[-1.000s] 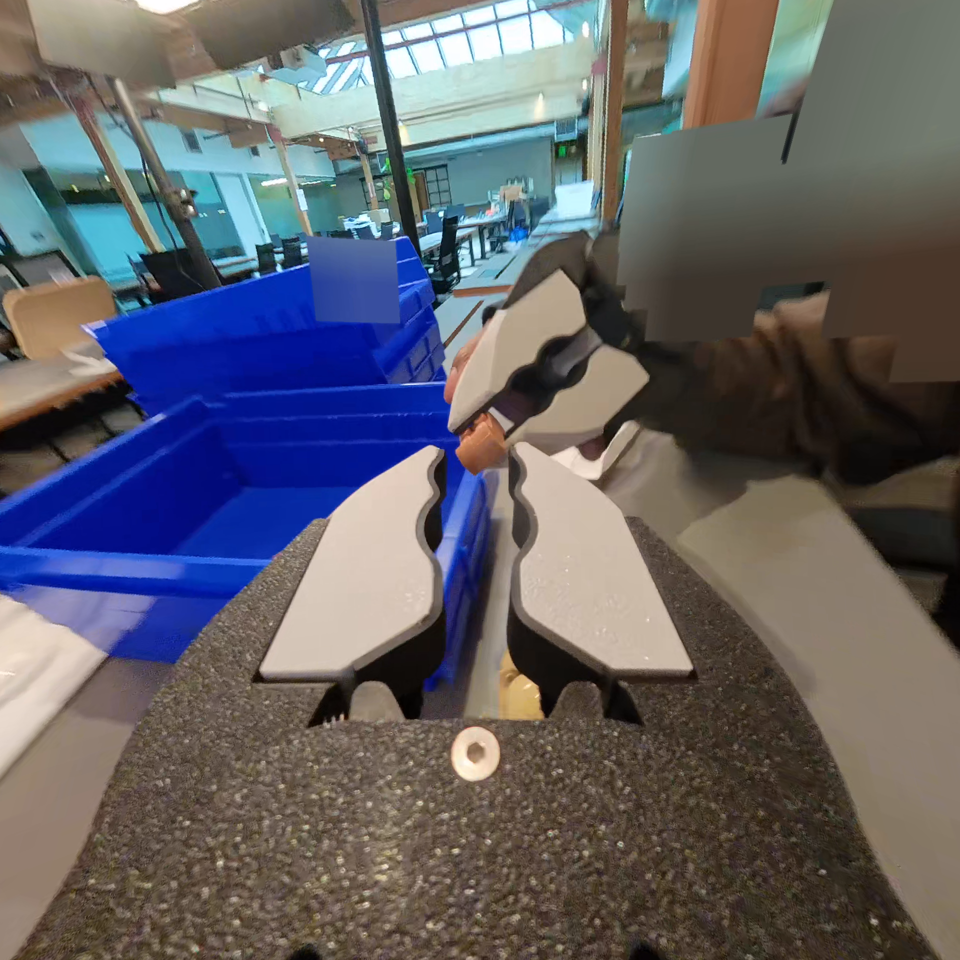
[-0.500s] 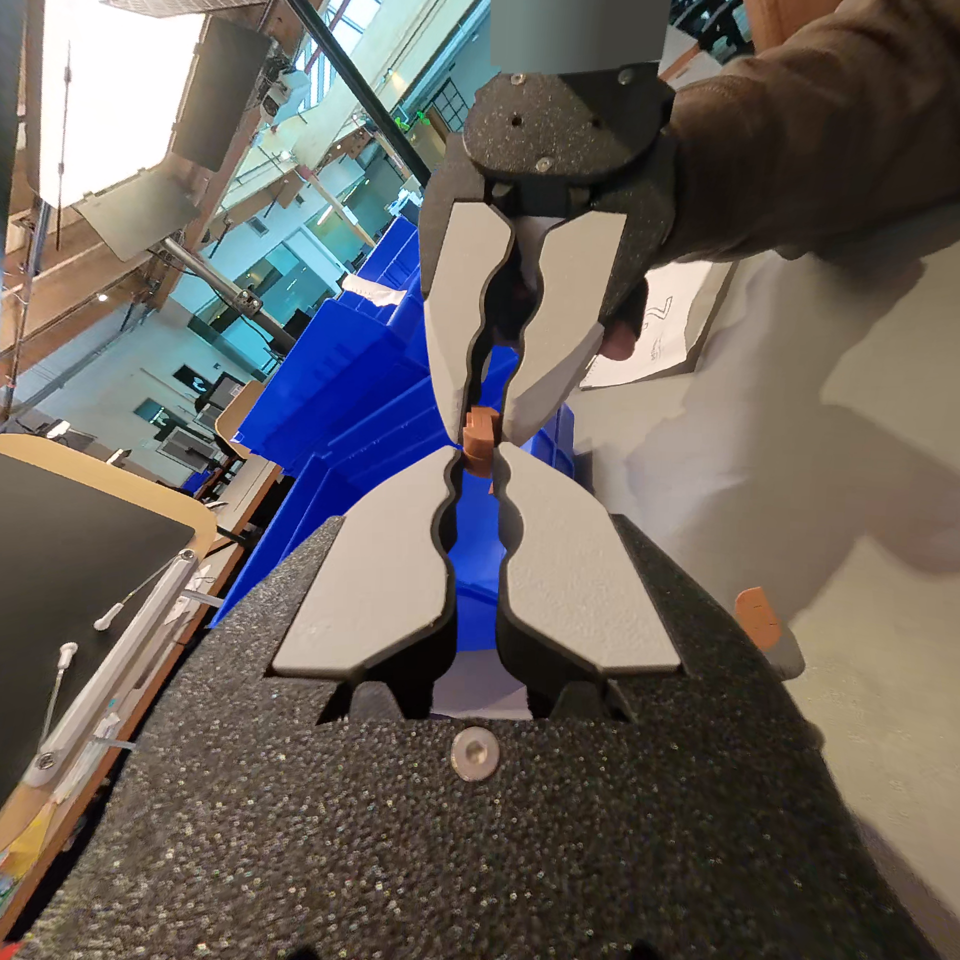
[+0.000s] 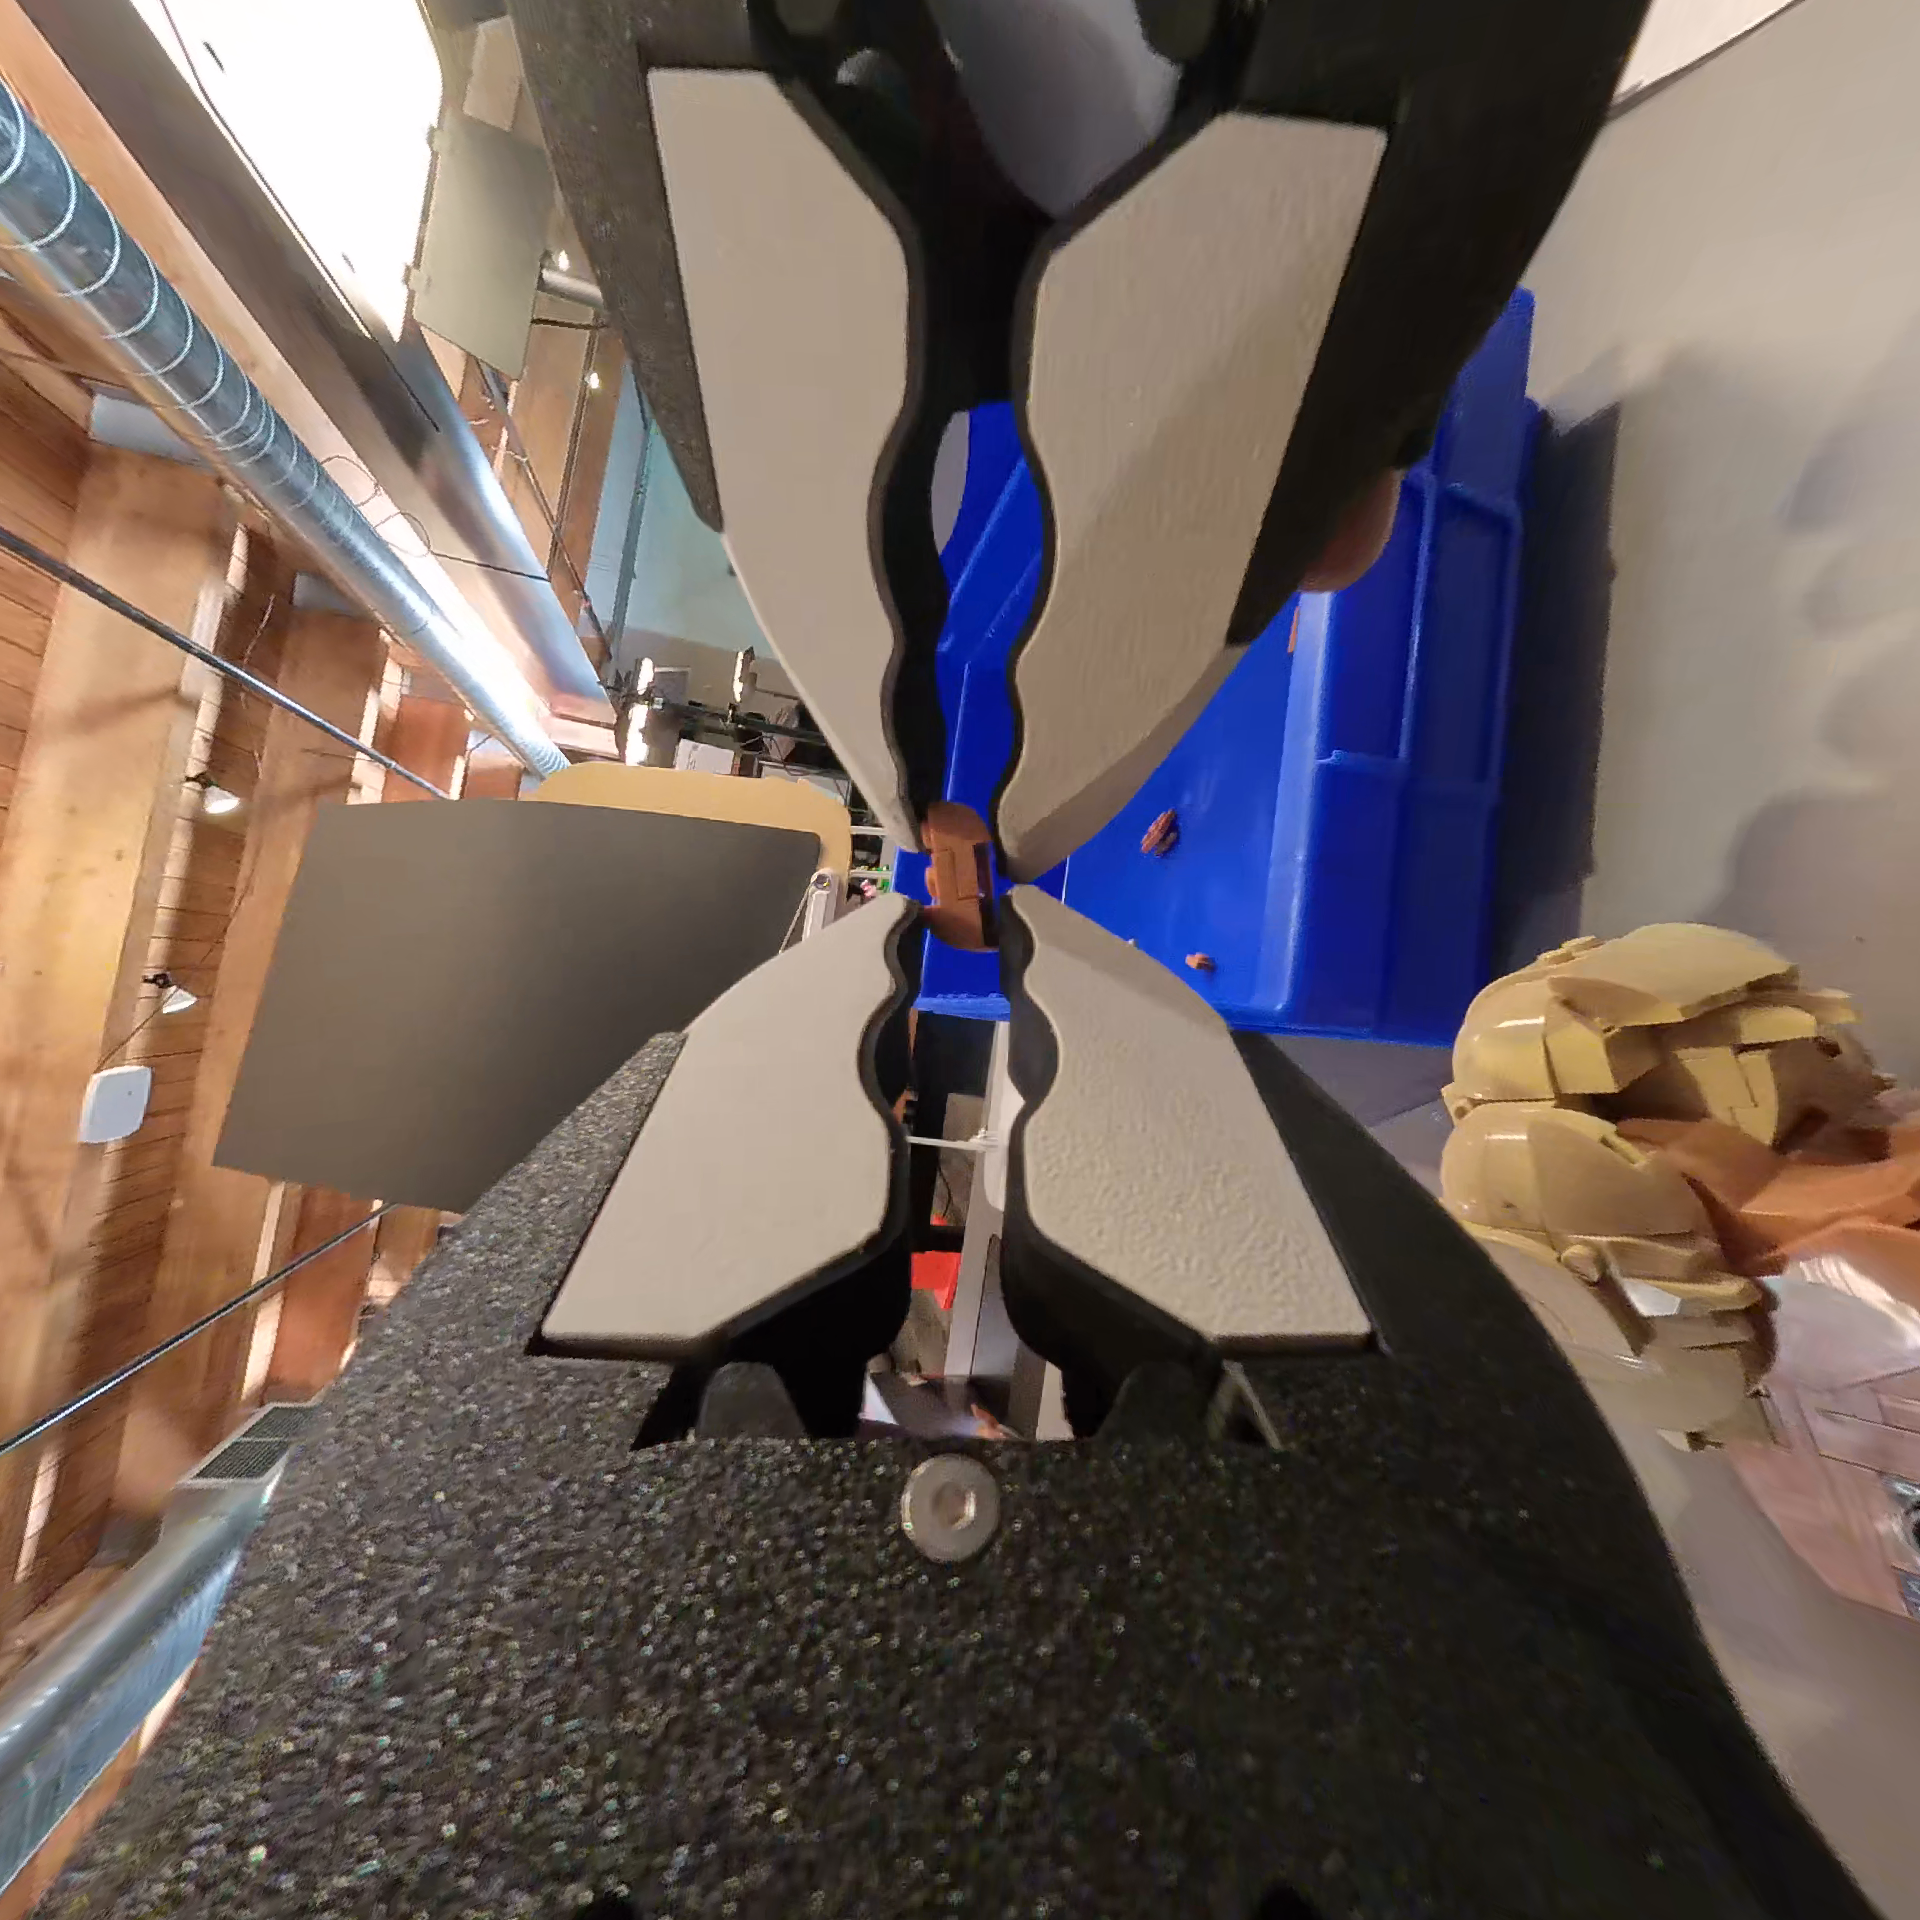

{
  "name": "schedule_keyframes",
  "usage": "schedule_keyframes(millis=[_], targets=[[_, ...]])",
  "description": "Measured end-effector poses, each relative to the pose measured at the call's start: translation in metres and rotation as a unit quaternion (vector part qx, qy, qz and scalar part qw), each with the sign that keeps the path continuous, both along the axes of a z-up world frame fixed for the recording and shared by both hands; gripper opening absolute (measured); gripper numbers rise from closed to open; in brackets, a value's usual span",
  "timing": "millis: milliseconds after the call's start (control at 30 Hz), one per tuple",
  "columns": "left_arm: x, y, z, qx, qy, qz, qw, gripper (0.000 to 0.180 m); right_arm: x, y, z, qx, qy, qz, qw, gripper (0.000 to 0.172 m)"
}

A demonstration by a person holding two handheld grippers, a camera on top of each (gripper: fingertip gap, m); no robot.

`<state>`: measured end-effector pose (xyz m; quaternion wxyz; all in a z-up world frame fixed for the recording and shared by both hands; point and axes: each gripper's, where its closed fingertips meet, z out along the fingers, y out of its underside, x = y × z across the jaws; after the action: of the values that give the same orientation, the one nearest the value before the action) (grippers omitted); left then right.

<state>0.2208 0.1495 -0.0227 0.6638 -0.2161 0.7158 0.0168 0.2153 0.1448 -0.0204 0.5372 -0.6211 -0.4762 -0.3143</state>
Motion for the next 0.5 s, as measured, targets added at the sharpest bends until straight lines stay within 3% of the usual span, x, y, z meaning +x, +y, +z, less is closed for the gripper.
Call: schedule_keyframes(millis=[167,500], targets=[[-0.0009,-0.0003,0.002,0.005,0.001,0.01,1.0,0.012,-0.001,-0.001,0.0022,0.016,-0.023,-0.002,1.0,0.012],[-0.0042,-0.004,-0.0032,-0.097,0.021,-0.033,0.995,0.01,-0.0067,-0.0043,-0.0003,0.058,-0.092,0.046,0.993,0.012]])
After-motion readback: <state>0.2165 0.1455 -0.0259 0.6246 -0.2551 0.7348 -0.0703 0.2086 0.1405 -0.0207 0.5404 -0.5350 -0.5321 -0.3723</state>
